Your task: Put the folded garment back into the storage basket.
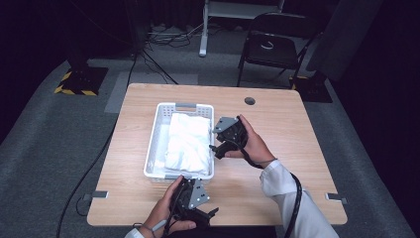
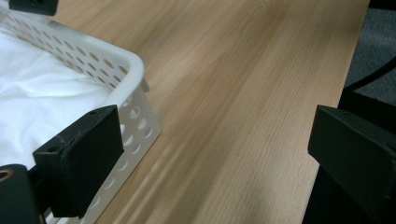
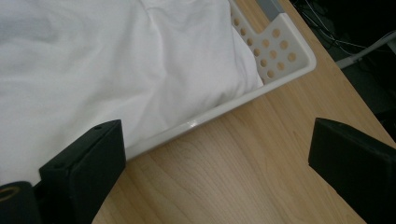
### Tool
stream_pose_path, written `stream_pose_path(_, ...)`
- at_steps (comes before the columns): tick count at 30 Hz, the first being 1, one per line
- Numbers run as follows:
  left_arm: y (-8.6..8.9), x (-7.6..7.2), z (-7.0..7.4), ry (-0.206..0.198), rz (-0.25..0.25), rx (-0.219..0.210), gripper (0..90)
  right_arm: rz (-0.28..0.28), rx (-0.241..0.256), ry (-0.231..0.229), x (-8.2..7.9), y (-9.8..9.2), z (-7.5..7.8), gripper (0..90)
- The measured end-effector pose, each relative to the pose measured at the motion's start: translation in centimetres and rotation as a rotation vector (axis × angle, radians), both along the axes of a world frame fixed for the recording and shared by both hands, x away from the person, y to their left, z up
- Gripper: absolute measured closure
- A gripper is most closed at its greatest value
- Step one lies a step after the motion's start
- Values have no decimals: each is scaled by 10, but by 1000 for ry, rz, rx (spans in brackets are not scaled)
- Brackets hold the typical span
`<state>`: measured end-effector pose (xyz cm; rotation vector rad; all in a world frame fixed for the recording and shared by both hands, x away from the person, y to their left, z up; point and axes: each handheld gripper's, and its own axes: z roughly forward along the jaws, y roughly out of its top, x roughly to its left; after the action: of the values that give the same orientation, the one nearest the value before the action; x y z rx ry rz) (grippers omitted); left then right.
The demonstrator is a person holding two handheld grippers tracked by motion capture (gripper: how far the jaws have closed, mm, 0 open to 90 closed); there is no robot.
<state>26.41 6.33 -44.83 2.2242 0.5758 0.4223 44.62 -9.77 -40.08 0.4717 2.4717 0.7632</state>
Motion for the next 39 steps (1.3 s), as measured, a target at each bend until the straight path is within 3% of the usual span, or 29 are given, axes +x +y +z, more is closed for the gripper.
stream_pose_path(16,-5,4,-22,71,-15,52,37,-10,-18,-17,-6,-19,3,36)
stream_pose_path(31,-2,10,-40,143,-5,48,52,-3,-48,-32,-18,-35,6,33)
stream_pose_path(36,-2,13,-50,164,-3,75,53,-7,-46,-36,-21,-43,7,33)
stream_pose_path(39,-1,15,-54,174,-8,55,44,-12,-46,-39,-22,-49,7,33)
